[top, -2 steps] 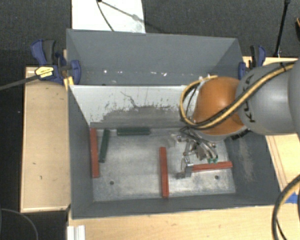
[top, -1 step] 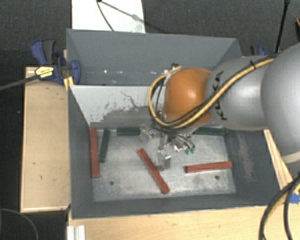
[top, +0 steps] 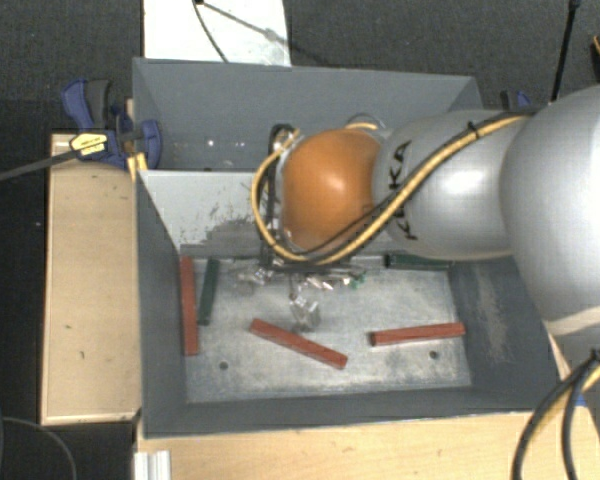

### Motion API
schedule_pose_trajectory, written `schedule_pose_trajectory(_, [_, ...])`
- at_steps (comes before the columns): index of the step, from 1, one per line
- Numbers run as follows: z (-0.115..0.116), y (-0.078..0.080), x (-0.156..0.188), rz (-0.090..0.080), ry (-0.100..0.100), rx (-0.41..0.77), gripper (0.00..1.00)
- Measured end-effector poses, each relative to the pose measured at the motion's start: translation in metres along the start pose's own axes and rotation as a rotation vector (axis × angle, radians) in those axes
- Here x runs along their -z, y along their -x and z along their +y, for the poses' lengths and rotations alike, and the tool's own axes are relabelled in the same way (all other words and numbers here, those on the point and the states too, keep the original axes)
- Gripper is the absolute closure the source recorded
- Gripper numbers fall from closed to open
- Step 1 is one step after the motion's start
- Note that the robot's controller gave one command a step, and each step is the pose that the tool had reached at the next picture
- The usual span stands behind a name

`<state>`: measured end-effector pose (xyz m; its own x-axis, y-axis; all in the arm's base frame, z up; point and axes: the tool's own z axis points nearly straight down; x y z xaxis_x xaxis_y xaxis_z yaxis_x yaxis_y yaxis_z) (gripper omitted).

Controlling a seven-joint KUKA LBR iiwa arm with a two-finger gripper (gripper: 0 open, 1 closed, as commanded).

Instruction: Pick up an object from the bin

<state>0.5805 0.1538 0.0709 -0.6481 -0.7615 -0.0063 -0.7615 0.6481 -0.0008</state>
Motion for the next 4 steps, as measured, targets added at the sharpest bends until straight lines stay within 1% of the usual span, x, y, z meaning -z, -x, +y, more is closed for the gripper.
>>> schedule_pose_trajectory(1, [0.044,-0.043,0.048,0.005,0.001,-0.093,0.00])
schedule_pose_trajectory(2, [0.049,-0.076,-0.003,0.009,0.003,-0.077,0.00])
schedule_pose_trajectory(3, [-0.044,-0.129,0.000,0.005,-0.005,-0.088,0.00])
schedule_pose_trajectory(4, [0.013,-0.105,0.002,0.005,0.003,-0.121,0.00])
